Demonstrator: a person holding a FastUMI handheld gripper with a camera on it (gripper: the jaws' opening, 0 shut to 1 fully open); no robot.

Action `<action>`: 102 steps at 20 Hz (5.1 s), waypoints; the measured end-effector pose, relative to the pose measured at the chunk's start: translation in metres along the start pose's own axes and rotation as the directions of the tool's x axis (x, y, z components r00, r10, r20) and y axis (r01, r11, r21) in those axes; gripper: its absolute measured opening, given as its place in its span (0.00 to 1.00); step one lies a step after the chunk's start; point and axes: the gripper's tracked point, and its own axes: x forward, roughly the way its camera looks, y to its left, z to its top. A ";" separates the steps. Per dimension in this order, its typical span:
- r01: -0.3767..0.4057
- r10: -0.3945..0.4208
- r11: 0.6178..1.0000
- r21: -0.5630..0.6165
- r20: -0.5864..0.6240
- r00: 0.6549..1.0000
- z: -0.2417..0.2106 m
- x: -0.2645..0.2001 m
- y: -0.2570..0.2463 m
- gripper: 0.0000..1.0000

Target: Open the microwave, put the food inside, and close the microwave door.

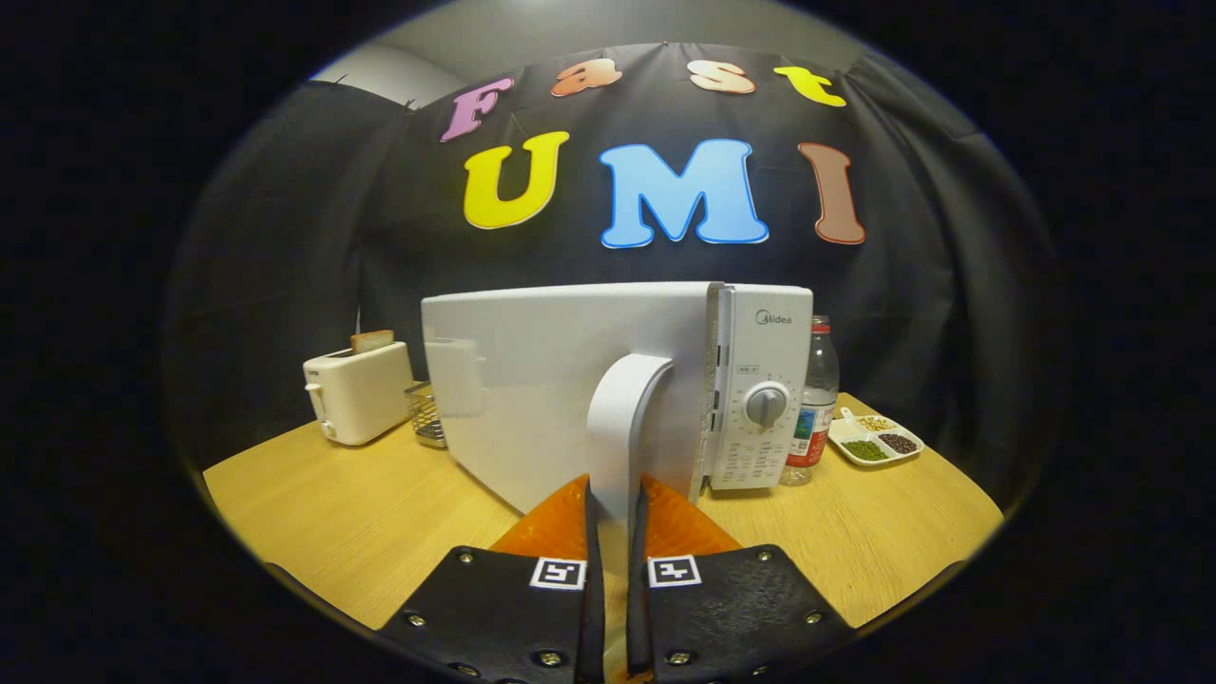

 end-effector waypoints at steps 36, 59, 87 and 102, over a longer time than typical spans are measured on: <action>-0.137 0.196 0.961 -0.239 0.245 0.950 -0.005 -0.142 0.239 0.89; 0.073 -0.064 0.997 0.030 -0.244 0.968 -0.099 -0.087 -0.042 0.93; -0.051 0.039 0.998 -0.036 -0.274 0.961 -0.035 -0.017 0.020 0.79; -0.021 0.011 0.996 -0.087 -0.116 0.993 0.026 0.128 0.054 0.79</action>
